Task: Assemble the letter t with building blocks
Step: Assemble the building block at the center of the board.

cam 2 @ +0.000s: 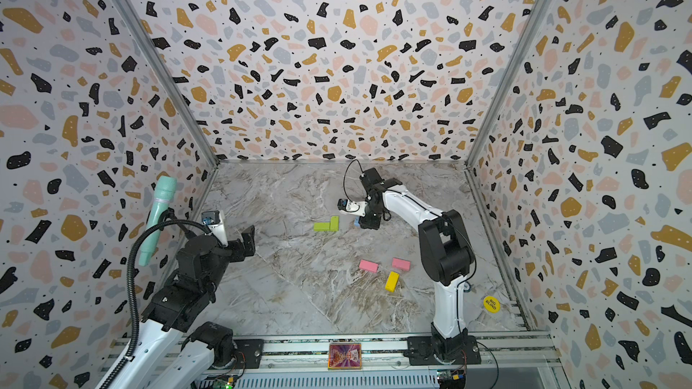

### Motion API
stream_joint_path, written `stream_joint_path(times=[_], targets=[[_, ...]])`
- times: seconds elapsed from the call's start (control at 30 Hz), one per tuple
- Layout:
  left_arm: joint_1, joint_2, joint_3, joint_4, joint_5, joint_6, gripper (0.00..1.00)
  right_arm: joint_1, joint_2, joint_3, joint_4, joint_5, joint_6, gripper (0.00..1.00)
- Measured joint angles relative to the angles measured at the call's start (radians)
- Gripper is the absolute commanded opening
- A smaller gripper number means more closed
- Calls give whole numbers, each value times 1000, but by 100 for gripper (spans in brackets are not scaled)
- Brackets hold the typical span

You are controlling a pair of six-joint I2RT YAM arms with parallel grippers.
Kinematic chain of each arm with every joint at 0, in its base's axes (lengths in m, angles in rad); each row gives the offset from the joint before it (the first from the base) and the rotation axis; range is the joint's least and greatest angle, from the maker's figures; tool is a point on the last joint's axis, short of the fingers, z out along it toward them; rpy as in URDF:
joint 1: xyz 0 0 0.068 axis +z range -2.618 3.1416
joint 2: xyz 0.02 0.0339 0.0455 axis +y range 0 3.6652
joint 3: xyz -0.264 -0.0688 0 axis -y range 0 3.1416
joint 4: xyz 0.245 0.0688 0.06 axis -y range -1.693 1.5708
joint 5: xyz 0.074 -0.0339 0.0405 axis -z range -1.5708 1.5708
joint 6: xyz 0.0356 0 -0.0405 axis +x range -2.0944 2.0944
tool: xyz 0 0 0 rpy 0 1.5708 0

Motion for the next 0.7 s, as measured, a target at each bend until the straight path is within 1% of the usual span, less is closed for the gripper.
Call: stream_joint_path(times=[0.27, 0.47, 0.7], targets=[[0, -2, -3, 2, -10, 0, 100, 16, 146, 101, -51, 23, -68, 18], [0, -13, -16, 8, -15, 0, 99, 40, 193, 137, -53, 68, -86, 18], [0, -14, -24, 23, -29, -1, 99, 71, 252, 214, -78, 80, -93, 19]])
